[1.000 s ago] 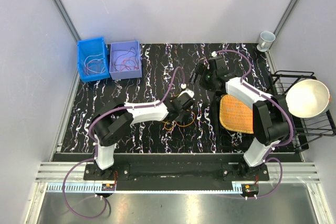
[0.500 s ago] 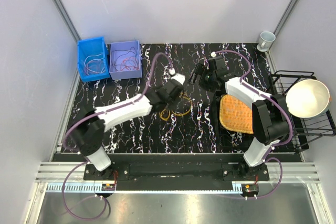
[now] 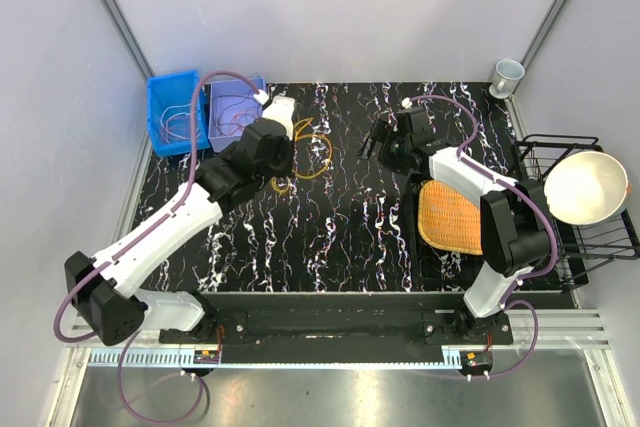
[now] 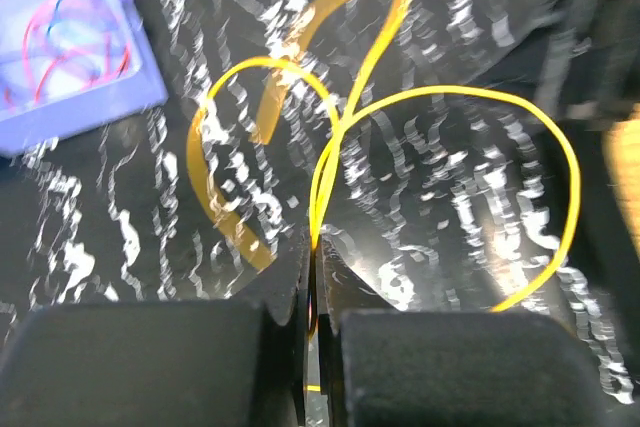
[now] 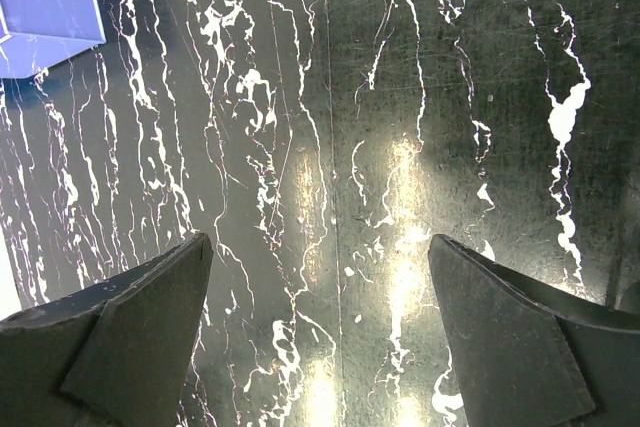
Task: Untangle the cables
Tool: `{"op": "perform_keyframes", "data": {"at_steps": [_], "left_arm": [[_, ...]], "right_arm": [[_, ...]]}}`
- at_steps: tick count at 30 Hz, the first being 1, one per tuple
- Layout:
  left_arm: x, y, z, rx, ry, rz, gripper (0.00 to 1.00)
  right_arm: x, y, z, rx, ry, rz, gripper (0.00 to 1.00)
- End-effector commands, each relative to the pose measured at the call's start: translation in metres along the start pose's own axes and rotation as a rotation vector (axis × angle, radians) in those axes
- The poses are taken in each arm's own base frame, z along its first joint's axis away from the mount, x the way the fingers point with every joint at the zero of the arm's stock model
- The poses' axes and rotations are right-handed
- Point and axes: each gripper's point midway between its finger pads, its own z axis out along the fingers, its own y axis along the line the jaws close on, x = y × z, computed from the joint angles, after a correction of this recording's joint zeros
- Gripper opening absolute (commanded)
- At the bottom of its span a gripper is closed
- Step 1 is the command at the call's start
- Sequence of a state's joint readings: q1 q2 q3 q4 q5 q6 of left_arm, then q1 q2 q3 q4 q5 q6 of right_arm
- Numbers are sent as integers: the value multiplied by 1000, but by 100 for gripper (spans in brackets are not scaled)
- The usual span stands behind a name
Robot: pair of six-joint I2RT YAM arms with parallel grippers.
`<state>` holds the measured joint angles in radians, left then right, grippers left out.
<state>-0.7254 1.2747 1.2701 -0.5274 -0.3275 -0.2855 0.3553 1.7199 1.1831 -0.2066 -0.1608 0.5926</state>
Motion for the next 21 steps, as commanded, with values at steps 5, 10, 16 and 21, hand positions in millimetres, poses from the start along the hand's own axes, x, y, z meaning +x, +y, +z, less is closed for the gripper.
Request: {"op": "perform_keyframes", "data": {"at_steps": [5,10,16,21], "left_arm": [[13,30,0,-75,41,-5,0],[-5,64,-15,-175,-35,-23,0],[-19,84,-30,-193,-210,-64,0],[-22,89,-23,-136,-138,-14,0]], "right_arm": [[-10,16,-5,-58,-23,-3,95],[-11,17,-6,-60,-29,-4,95],[-9,17,-5,-63,-21,0,95],[-8,19,-4,-74,-14,4,94]]}}
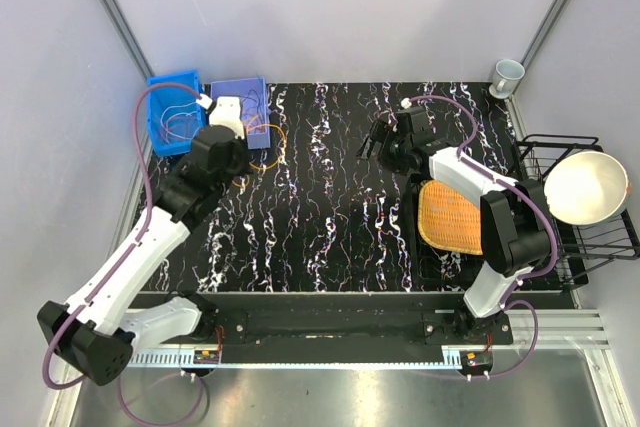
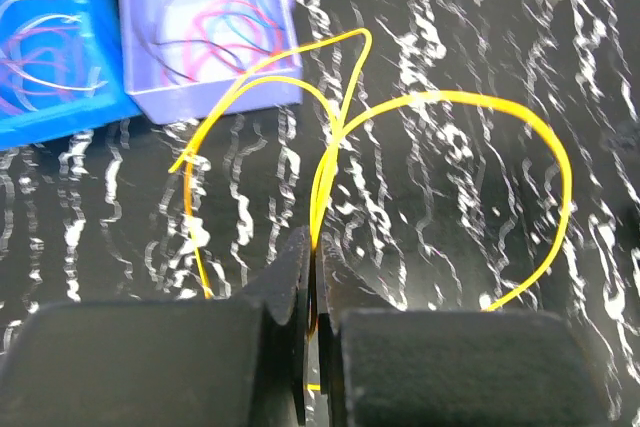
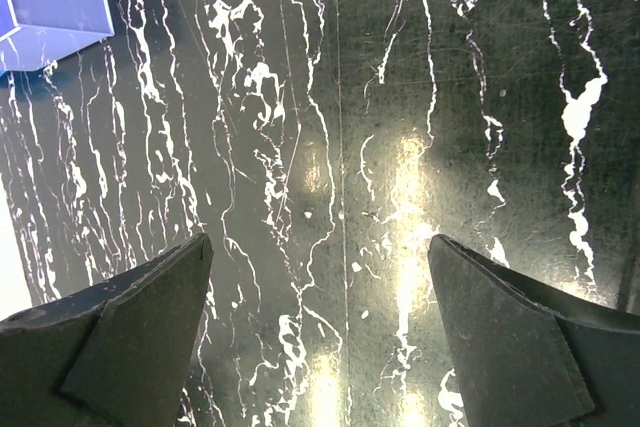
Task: Untangle the cables
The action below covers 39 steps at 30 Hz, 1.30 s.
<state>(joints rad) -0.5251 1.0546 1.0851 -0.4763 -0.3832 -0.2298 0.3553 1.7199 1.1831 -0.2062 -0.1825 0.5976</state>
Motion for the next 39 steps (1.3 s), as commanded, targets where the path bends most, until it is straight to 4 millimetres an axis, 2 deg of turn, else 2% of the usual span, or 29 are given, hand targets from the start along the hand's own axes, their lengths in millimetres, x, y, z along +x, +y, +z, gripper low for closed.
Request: {"op": "perform_keyframes", "data": {"at_steps": [1,3,4,5,7,10,11,12,13,15,16,17,20,22,23,25,26,27,28,29,30,31,32,33,34,36,37,39], "left_arm": [[-21,-12,10,101,-23,60,0],[-18,-17,14,126,5,61,0],[-8,-15,20,117,57,60,0],[-12,-16,21,120,70,52,0],[1,-3,29,33,140,-5,0],[3,-7,35,15,179,-95,0],[-1,-13,35,39,184,-109,0],[2,-32,32,151,218,-86,0],[2,-41,28,217,226,-64,0],[3,-65,14,391,237,-18,0],[-4,-74,10,452,203,-18,0],[5,-76,11,470,206,-25,0],[4,-74,8,477,204,-60,0],[14,-62,15,420,275,-45,0],[7,-57,17,387,265,-38,0],[3,-31,27,235,264,-33,0],[-11,-24,27,202,235,-44,0],[-14,-18,29,184,236,-59,0],[-20,-4,32,148,233,-85,0],[-36,1,31,138,204,-103,0],[-39,4,35,137,209,-116,0],[-44,15,36,110,211,-129,0],[-60,25,36,63,176,-137,0],[-63,32,42,35,180,-150,0],[-76,45,41,-1,151,-165,0],[-85,66,49,-87,127,-175,0],[-98,81,48,-123,94,-197,0],[-104,95,56,-154,85,-232,0]], "right_arm": [[-10,16,-4,-57,-27,0,94],[-11,16,-5,-58,-29,-1,94],[-11,17,-5,-61,-31,-1,94],[-12,18,-6,-62,-34,0,94],[-13,18,-7,-62,-38,-2,94],[-13,18,-9,-61,-40,-3,94],[-13,18,-9,-63,-41,-3,94],[-13,18,-9,-63,-39,-1,94],[-13,18,-8,-63,-39,-1,94],[-12,18,-8,-63,-35,1,94],[-12,18,-8,-65,-34,2,94],[-12,19,-8,-68,-33,3,94],[-12,19,-9,-68,-37,3,94],[-12,19,-10,-66,-39,3,94],[-13,19,-10,-67,-40,4,94],[-12,20,-10,-73,-37,5,94],[-12,19,-9,-71,-35,7,94],[-11,21,-9,-76,-32,7,93],[-12,20,-10,-76,-33,9,93],[-11,21,-9,-78,-31,8,93],[-12,21,-10,-80,-33,10,93],[-11,21,-10,-77,-32,8,93],[-12,21,-11,-80,-35,8,93],[-13,22,-11,-80,-37,7,93],[-12,22,-12,-82,-37,7,93],[-13,23,-12,-86,-36,6,93],[-11,23,-11,-89,-30,7,93],[-10,24,-11,-93,-23,10,93]]}}
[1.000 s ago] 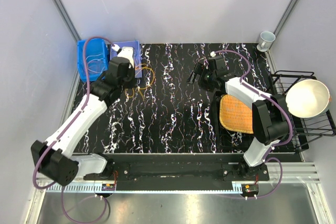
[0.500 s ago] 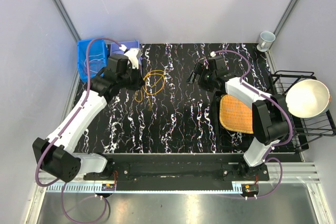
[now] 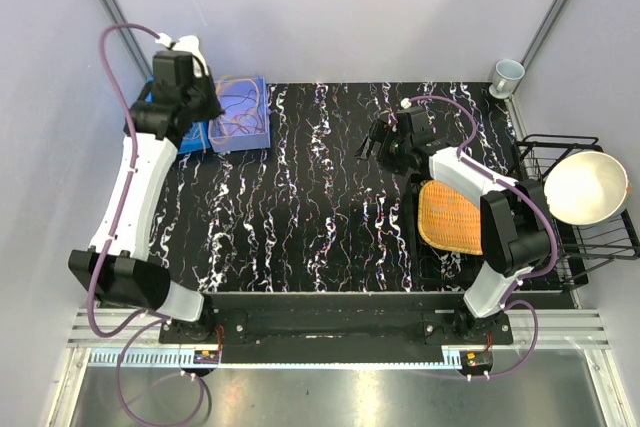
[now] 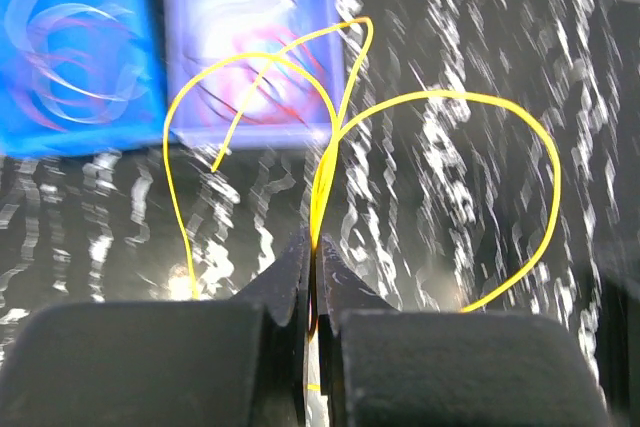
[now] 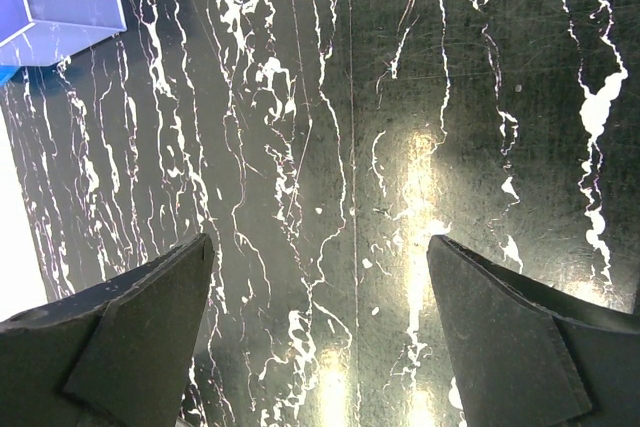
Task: Untangle the cables
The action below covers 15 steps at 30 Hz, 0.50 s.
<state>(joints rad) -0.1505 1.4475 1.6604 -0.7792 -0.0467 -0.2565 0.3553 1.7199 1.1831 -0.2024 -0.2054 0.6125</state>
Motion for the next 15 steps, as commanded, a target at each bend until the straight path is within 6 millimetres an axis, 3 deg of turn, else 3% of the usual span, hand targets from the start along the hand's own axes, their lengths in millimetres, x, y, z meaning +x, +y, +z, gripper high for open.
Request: {"op": "perform_keyframes", "data": {"at_steps": [1,10,13,15], "left_arm": [[-44,43,0,-138,-101,-93,0],[-93,114,18,-223,-209,-264,0],[-100,134,40,-232,-204,-307,0],[-111,144,43,-238,-224,-316,0]], "right_arm": [[-11,21,-11,-78,-35,-3,93],[-11,28,-14,-109,-26,-6,96],[-9,29,-13,-116,-18,0,100],[-7,29,-12,-123,-7,1,100]]}}
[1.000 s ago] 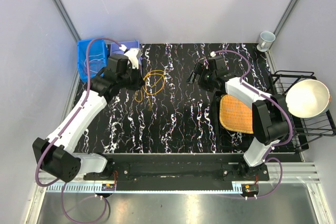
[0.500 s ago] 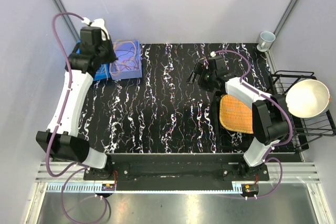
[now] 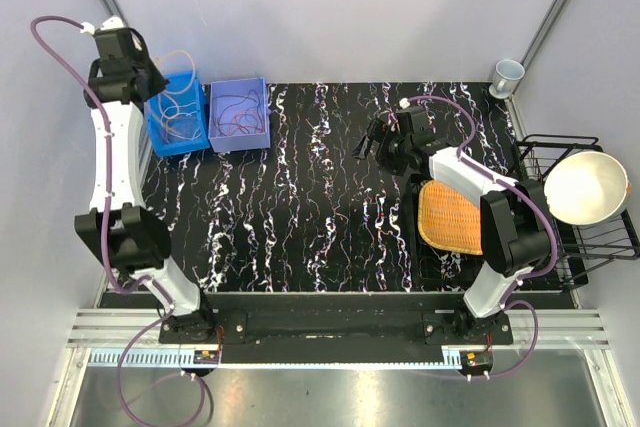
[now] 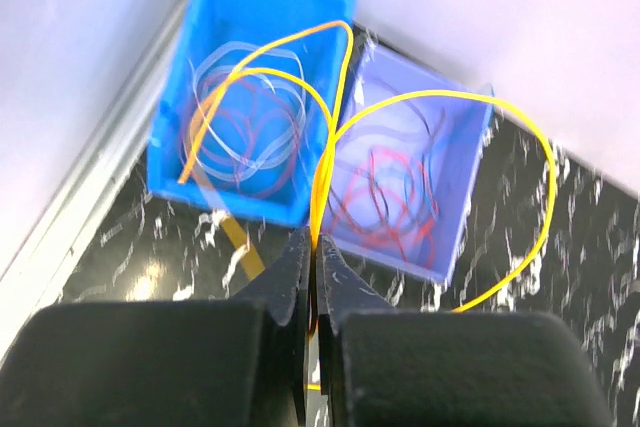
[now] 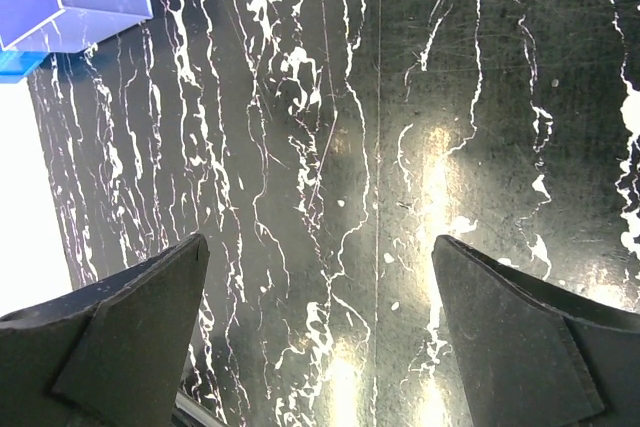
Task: Untangle the cables
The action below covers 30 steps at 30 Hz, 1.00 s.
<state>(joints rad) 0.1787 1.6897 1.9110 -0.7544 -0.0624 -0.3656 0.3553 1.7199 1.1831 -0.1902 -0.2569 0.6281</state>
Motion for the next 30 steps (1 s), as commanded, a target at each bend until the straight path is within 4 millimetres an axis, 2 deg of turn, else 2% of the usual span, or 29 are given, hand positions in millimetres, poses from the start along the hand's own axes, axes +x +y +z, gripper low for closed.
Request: {"op": "perform_keyframes", "data": {"at_steps": [1,3,5,6,7,12,15,19,23,25,30], "left_arm": [[-39,-4,20,40,-83,-57,0],[-48,-1,27,35,-100,-63,0],[-47,2,42,30,-89,-61,0],[-56,2,42,39,-108,-61,0],[-51,1,55,54,-85,-59,0],[-61,10,77,79,-86,-98,0],[-55,11,93,98,-72,-114,0],[-39,10,118,127,-37,-133,0],[-18,20,140,100,-7,-143,0],[0,27,153,81,32,-143,0],[27,43,173,57,92,-153,0]], "right_arm": [[-9,21,-10,-79,-26,-14,100],[-10,22,-10,-84,-22,-14,100],[-10,24,-10,-92,-23,-17,100],[-9,25,-11,-94,-18,-20,100],[-9,25,-10,-96,-16,-23,100],[-9,28,-13,-110,-14,-27,100],[-7,27,-11,-113,-7,-23,100],[-6,27,-7,-118,3,-18,100],[-4,27,-6,-122,8,-17,100],[-4,27,-6,-122,8,-18,100],[-3,27,-3,-126,18,-12,100]]}}
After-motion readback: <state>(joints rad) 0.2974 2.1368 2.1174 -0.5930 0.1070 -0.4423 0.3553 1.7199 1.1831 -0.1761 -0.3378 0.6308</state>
